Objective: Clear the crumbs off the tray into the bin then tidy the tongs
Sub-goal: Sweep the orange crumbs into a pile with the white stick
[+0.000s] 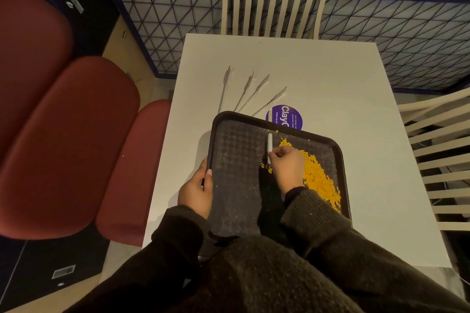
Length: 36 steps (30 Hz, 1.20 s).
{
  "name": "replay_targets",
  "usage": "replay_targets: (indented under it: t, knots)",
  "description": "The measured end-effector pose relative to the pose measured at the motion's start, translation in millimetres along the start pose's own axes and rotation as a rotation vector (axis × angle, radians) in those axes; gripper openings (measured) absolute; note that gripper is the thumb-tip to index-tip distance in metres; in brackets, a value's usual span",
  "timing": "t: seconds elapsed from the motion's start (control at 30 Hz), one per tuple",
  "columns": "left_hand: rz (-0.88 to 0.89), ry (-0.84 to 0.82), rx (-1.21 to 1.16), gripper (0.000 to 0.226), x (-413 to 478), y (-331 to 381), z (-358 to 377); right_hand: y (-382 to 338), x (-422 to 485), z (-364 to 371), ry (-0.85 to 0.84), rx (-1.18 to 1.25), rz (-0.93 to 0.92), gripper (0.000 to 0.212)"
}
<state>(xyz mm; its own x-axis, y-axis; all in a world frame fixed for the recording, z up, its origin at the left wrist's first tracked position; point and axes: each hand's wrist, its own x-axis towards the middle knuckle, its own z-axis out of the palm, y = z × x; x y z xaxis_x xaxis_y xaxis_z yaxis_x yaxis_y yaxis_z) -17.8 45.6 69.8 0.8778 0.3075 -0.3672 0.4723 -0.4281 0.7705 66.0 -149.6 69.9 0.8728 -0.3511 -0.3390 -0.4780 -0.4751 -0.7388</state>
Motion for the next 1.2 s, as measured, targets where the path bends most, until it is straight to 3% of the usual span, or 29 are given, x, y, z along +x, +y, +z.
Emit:
replay_targets:
  t: [0.27, 0.73, 0.9, 1.07, 1.2]
  knots:
    - [0.025, 0.018, -0.017, 0.038, -0.4, 1.8, -0.8, -3.2, -57.5, 32.2, -0.239, -0.118, -0.233, 0.011]
    - [-0.014, 0.004, -0.047, 0.04, -3.2, -4.0, 0.5, 53.3, -1.6, -23.2, -0.019, -0.172, 0.028, 0.009]
    - [-0.027, 0.014, -0.043, 0.039, -1.8, -4.4, 1.3, 50.8, -22.1, -22.0, -0.056, -0.132, -0.065, 0.016]
    - [-0.037, 0.012, -0.051, 0.038, -1.1, -6.2, 0.8, 64.9, -63.2, -15.8, -0.184, -0.279, -0.224, 0.01]
    - [-0.029, 0.011, -0.036, 0.037, -0.9, -6.4, 1.2, 76.5, -60.2, -25.1, -0.151, -0.34, -0.271, 0.011]
